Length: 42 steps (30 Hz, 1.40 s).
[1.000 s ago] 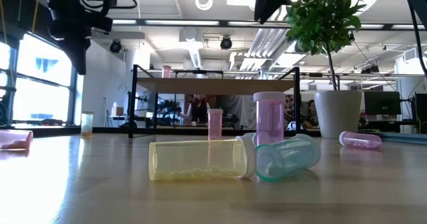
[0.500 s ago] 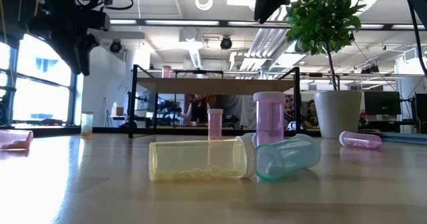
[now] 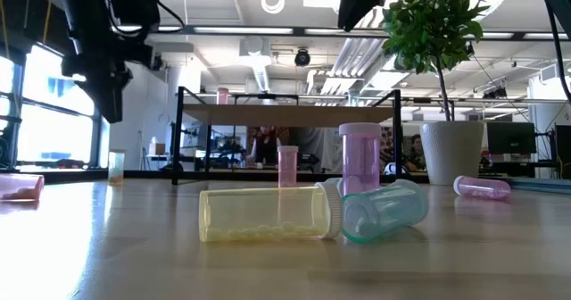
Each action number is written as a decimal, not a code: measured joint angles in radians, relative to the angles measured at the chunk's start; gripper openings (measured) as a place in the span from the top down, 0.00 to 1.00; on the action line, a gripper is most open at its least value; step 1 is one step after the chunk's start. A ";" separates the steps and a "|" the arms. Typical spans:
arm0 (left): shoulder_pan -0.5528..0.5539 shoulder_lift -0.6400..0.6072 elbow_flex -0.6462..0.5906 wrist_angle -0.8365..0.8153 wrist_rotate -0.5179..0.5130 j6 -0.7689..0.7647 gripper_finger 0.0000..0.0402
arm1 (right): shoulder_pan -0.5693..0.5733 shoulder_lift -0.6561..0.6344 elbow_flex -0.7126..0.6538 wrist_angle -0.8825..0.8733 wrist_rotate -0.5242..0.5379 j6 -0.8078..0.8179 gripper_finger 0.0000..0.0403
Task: Pick and place medicine bottles onto shelf by color
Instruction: Put the top yellow pill bottle on the shelf
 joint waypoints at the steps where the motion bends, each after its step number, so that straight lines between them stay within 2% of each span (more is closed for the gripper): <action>1: 0.011 0.014 0.000 0.000 0.000 0.000 0.48 | 0.000 0.000 0.000 0.000 0.000 -0.001 0.66; 8: 0.076 0.102 0.000 0.038 0.005 0.067 0.48 | 0.000 0.000 0.000 0.000 0.000 -0.019 0.66; 18: 0.164 0.187 0.000 0.076 0.041 0.071 0.48 | 0.000 0.000 0.000 0.000 -0.001 -0.027 0.66; 28: 0.204 0.275 0.000 0.116 0.049 0.068 0.48 | 0.000 0.000 0.000 0.000 -0.001 -0.026 0.66; 42: 0.275 0.320 0.000 0.157 0.074 0.079 0.48 | 0.000 0.000 0.000 0.000 -0.002 0.001 0.66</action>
